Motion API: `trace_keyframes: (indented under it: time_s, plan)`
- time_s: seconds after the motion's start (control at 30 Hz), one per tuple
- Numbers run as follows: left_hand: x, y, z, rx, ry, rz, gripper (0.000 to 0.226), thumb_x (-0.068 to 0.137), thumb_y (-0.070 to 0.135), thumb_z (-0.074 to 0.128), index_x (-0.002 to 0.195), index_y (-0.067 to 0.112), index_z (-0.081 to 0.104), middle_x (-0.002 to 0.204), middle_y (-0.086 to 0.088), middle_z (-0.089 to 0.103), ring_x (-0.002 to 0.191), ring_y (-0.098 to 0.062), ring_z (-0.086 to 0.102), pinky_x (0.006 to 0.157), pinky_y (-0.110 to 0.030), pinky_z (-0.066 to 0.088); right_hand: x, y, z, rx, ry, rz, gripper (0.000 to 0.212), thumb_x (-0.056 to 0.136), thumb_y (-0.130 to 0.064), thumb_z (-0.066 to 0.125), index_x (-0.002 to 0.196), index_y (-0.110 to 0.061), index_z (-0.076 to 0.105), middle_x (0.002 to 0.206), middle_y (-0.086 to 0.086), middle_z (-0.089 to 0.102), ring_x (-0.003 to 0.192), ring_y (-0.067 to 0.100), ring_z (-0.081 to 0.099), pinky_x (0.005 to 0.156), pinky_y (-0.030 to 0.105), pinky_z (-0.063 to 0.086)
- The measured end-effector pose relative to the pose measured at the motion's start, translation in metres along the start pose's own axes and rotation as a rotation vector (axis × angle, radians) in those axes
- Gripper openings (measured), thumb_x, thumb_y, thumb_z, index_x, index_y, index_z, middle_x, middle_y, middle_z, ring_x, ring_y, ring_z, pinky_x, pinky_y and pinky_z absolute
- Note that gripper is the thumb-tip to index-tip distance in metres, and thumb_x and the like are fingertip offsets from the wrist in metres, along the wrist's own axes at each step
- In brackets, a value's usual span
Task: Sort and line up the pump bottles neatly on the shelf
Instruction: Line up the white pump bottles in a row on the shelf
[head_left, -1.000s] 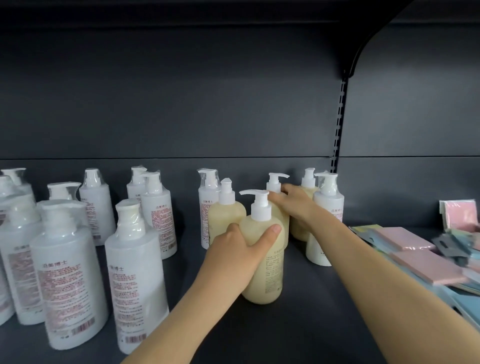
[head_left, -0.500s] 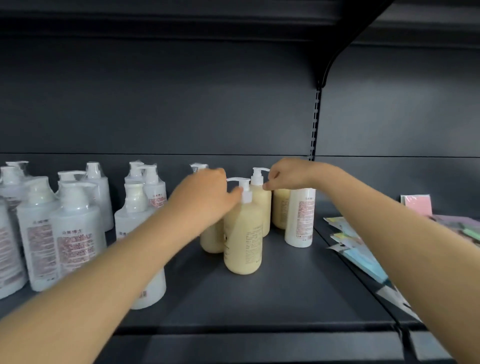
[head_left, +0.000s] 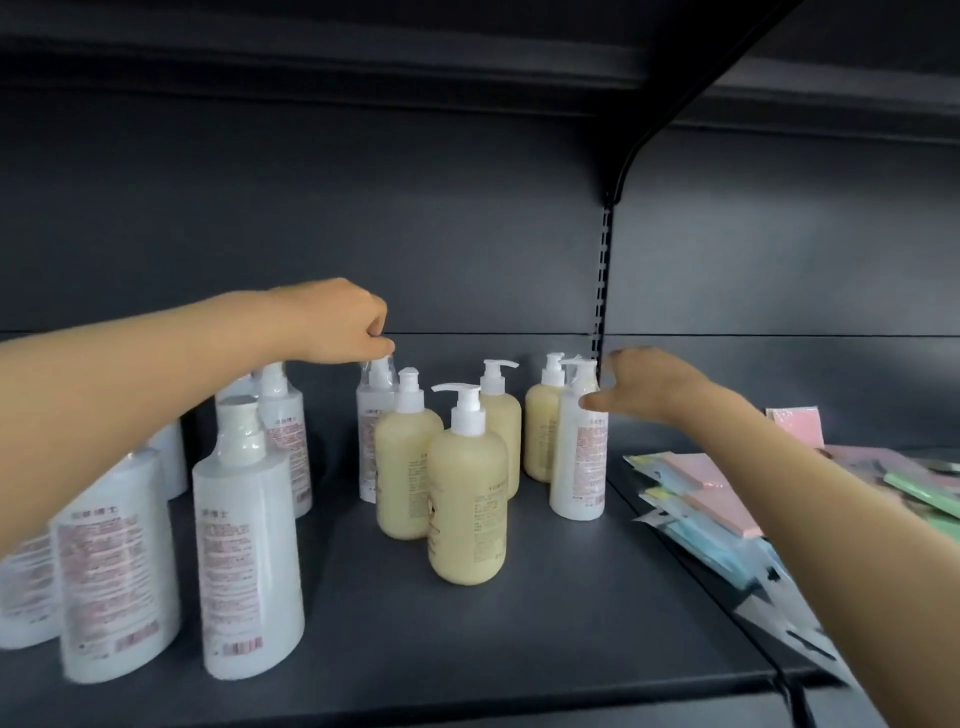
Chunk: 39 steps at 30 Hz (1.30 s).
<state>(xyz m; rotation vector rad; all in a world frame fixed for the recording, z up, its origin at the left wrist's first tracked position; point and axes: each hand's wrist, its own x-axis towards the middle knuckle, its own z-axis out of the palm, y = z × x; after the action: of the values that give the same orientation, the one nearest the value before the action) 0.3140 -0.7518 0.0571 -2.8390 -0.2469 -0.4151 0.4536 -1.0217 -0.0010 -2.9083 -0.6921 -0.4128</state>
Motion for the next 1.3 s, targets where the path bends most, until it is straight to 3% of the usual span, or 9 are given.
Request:
trace_keyframes:
  time_s: [0.1,0.23,0.33,0.43,0.67,0.83,1.07,1.17,1.3]
  plan:
    - [0.016,-0.007,0.008,-0.020,-0.014,0.041,0.027,0.089,0.044,0.047,0.094,0.021,0.059,0.101,0.002,0.061,0.095,-0.019,0.056,0.087,-0.040,0.049,0.008,-0.001,0.011,0.131,0.040,0.030,0.056,0.085,-0.050,0.057,0.108,0.002,0.057,0.109,0.014,0.062,0.099,0.029,0.058,0.079,0.036,0.046]
    - [0.034,-0.013,0.019,0.013,-0.040,0.096,0.027,0.090,0.043,0.047,0.095,0.019,0.058,0.101,0.002,0.062,0.096,-0.018,0.056,0.086,-0.040,0.050,0.017,-0.005,0.032,0.357,0.046,0.025,0.031,0.085,-0.045,0.061,0.090,-0.016,0.051,0.087,-0.001,0.056,0.086,0.020,0.053,0.064,0.027,0.038]
    - [0.044,-0.016,0.023,0.039,-0.053,0.119,0.027,0.090,0.042,0.046,0.096,0.019,0.058,0.100,0.003,0.061,0.096,-0.018,0.056,0.085,-0.040,0.050,0.021,-0.004,0.049,0.566,0.072,0.057,0.034,0.084,-0.042,0.063,0.104,-0.017,0.051,0.092,-0.004,0.058,0.088,0.017,0.056,0.061,0.022,0.040]
    - [0.053,-0.019,0.023,0.049,-0.035,0.143,0.027,0.090,0.041,0.046,0.095,0.018,0.059,0.099,0.003,0.062,0.095,-0.017,0.055,0.085,-0.039,0.050,0.021,-0.005,0.064,0.764,0.125,0.076,0.036,0.087,-0.038,0.061,0.114,-0.015,0.051,0.103,0.001,0.062,0.094,0.017,0.060,0.070,0.027,0.046]
    - [0.071,-0.033,0.034,-0.087,0.001,0.094,0.031,0.091,0.039,0.047,0.103,0.012,0.057,0.104,-0.002,0.064,0.096,-0.022,0.058,0.085,-0.036,0.049,0.010,-0.019,0.066,0.823,0.340,0.080,0.018,0.086,-0.030,0.063,0.086,-0.023,0.046,0.082,-0.003,0.056,0.072,0.011,0.055,0.057,0.024,0.040]
    - [0.085,-0.041,0.058,-0.217,-0.062,0.055,0.043,0.091,0.045,0.046,0.114,0.010,0.053,0.115,-0.004,0.060,0.106,-0.023,0.054,0.091,-0.037,0.046,0.002,-0.034,0.051,1.084,0.507,0.103,0.013,0.081,-0.023,0.067,0.083,-0.024,0.054,0.082,0.004,0.062,0.075,0.023,0.060,0.070,0.036,0.049]
    - [0.100,-0.044,0.078,-0.175,-0.236,0.158,0.044,0.092,0.047,0.044,0.095,0.005,0.057,0.095,-0.009,0.058,0.081,-0.021,0.049,0.071,-0.030,0.038,0.008,-0.061,0.026,1.162,0.521,0.034,0.022,0.065,-0.035,0.065,0.085,-0.028,0.058,0.073,-0.004,0.062,0.065,0.014,0.060,0.060,0.029,0.045]
    - [0.102,-0.043,0.084,-0.249,-0.254,0.160,0.047,0.090,0.046,0.049,0.095,0.000,0.058,0.097,-0.017,0.066,0.075,-0.021,0.052,0.067,-0.029,0.040,0.012,-0.062,0.029,1.151,0.499,0.026,0.015,0.076,-0.024,0.072,0.082,-0.024,0.058,0.059,-0.014,0.061,0.050,0.000,0.056,0.055,0.026,0.040]
    - [0.104,-0.049,0.090,-0.427,-0.269,0.137,0.042,0.088,0.039,0.058,0.091,-0.003,0.056,0.102,-0.024,0.066,0.084,-0.033,0.067,0.074,-0.039,0.053,0.013,-0.062,0.033,1.126,0.510,0.039,0.011,0.081,-0.017,0.068,0.079,-0.016,0.057,0.064,-0.004,0.058,0.058,0.015,0.054,0.060,0.029,0.042]
